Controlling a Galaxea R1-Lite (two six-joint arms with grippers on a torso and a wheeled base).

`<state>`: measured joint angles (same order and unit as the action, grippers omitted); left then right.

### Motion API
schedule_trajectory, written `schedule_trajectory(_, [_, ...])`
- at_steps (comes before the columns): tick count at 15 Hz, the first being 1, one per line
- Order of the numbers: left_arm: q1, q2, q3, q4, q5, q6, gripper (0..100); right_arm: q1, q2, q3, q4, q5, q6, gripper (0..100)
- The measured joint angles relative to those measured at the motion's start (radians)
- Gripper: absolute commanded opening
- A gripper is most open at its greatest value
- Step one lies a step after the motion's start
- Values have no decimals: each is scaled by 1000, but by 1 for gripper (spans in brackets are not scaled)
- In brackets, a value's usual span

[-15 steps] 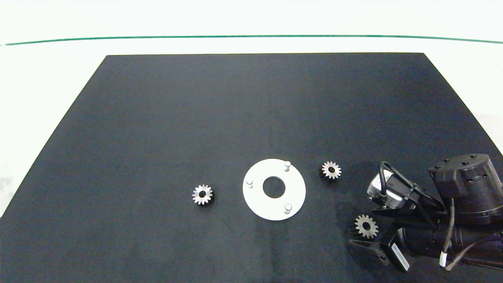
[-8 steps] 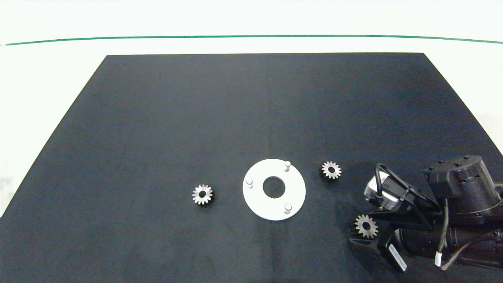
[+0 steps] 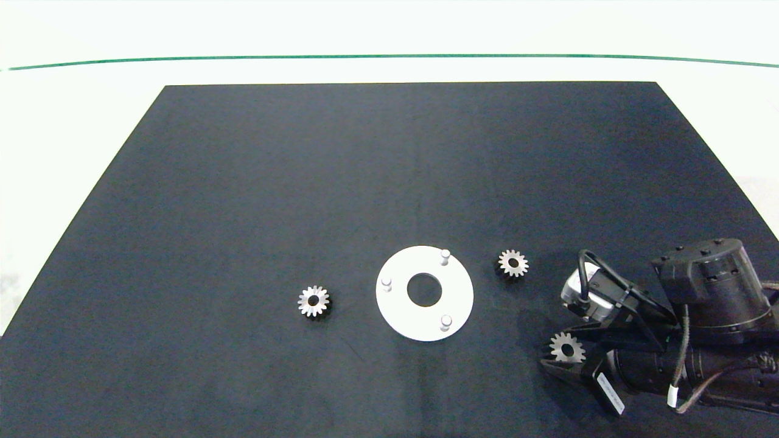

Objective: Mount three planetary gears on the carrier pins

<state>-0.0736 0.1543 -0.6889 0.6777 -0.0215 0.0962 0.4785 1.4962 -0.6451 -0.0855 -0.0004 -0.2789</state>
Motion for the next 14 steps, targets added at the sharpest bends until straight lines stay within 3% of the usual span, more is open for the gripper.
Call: schedule_trajectory(14, [2, -1, -16, 1, 0, 0, 100, 1, 0, 6, 0, 0, -1, 24])
